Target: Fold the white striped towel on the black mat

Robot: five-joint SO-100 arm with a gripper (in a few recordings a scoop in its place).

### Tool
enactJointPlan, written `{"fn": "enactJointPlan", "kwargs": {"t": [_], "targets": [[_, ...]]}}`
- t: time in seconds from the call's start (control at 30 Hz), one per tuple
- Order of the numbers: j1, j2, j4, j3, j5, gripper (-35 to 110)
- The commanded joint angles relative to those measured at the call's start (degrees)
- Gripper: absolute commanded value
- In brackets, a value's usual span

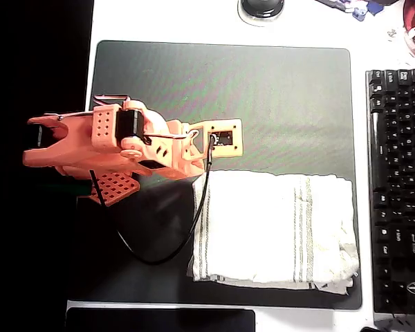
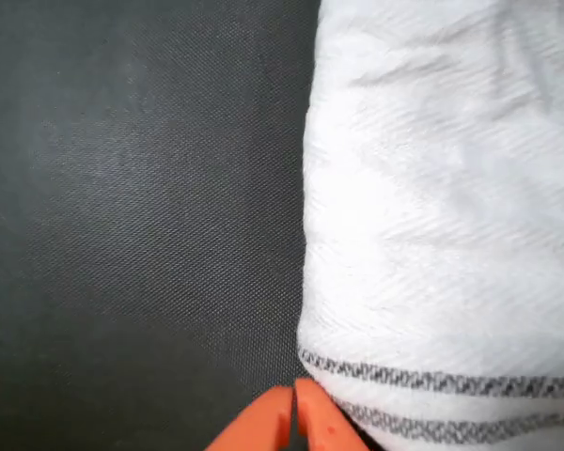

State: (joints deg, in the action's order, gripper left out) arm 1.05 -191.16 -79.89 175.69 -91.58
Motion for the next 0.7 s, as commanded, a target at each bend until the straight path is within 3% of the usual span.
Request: {"fn": "enactJointPlan", "kwargs": {"t": [0.0, 0.53, 0.67], "targets": [[0.6, -1.2, -0.1, 2.2, 0.3, 0], [0.6, -1.3, 0.3, 5.3, 2.0, 1], [0.5, -1.3, 0.3, 5.3, 2.0, 10]]}}
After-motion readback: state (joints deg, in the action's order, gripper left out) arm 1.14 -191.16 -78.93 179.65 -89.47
